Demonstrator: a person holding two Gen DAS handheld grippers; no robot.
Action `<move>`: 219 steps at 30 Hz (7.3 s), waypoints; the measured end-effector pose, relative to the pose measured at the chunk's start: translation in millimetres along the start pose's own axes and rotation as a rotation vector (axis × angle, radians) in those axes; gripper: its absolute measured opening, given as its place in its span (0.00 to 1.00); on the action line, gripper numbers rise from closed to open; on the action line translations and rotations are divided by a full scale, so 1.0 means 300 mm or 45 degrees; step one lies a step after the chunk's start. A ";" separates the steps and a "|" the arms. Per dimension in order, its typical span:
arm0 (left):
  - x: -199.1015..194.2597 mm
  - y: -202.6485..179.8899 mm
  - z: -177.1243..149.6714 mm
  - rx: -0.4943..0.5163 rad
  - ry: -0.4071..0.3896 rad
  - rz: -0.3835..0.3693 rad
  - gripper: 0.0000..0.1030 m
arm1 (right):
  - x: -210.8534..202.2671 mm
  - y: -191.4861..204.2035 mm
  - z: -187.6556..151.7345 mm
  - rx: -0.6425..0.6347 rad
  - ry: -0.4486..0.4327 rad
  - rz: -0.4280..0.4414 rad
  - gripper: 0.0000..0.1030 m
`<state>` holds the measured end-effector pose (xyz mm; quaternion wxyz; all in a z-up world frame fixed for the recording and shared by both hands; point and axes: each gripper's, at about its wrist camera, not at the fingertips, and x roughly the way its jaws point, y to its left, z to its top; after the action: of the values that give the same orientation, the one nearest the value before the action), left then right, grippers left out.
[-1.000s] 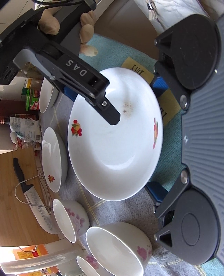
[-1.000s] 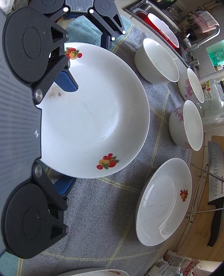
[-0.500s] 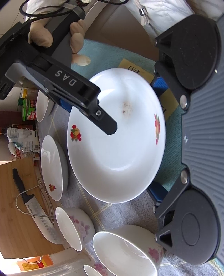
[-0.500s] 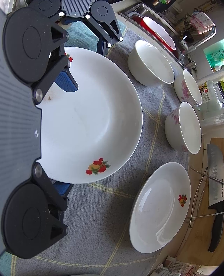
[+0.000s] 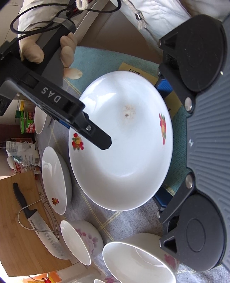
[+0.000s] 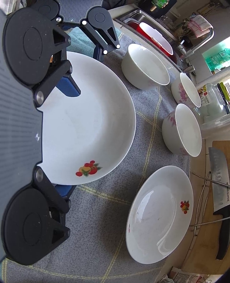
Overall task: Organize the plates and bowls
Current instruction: 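Lift the fruit-pattern plate off the towel with the right gripper, then carry the fruit-pattern plate toward the stained plate with the right gripper, then lower the held fruit-pattern plate onto the stained plate with the right gripper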
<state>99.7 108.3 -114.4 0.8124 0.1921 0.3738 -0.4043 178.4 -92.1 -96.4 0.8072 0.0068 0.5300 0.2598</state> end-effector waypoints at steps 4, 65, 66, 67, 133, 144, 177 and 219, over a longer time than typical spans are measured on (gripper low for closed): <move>-0.002 -0.002 0.001 0.013 -0.001 -0.002 1.00 | 0.003 -0.019 0.021 0.026 0.010 0.034 0.93; 0.112 -0.153 0.284 0.028 -0.030 0.029 0.99 | -0.254 -0.303 0.020 0.010 -0.031 0.062 0.93; 0.118 -0.158 0.296 0.031 -0.031 0.030 0.99 | -0.262 -0.313 0.018 0.009 -0.035 0.058 0.93; 0.123 -0.165 0.309 0.034 -0.033 0.032 0.99 | -0.271 -0.325 0.017 0.011 -0.040 0.057 0.93; 0.521 -0.278 0.736 0.097 0.014 -0.042 0.99 | -0.416 -0.920 -0.071 0.160 -0.114 0.013 0.93; 0.540 -0.277 0.741 0.115 0.029 -0.031 0.99 | -0.415 -0.938 -0.080 0.184 -0.118 0.018 0.93; 0.587 -0.274 0.767 0.157 0.076 0.010 0.99 | -0.445 -0.989 -0.107 0.270 -0.136 0.008 0.93; 0.600 -0.276 0.768 0.190 0.044 -0.046 1.00 | -0.507 -0.966 -0.135 0.296 -0.169 -0.078 0.93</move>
<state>208.3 -175.2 -103.4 0.7817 0.2521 0.3602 -0.4422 216.9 -418.4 -67.6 0.8417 0.1015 0.5021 0.1708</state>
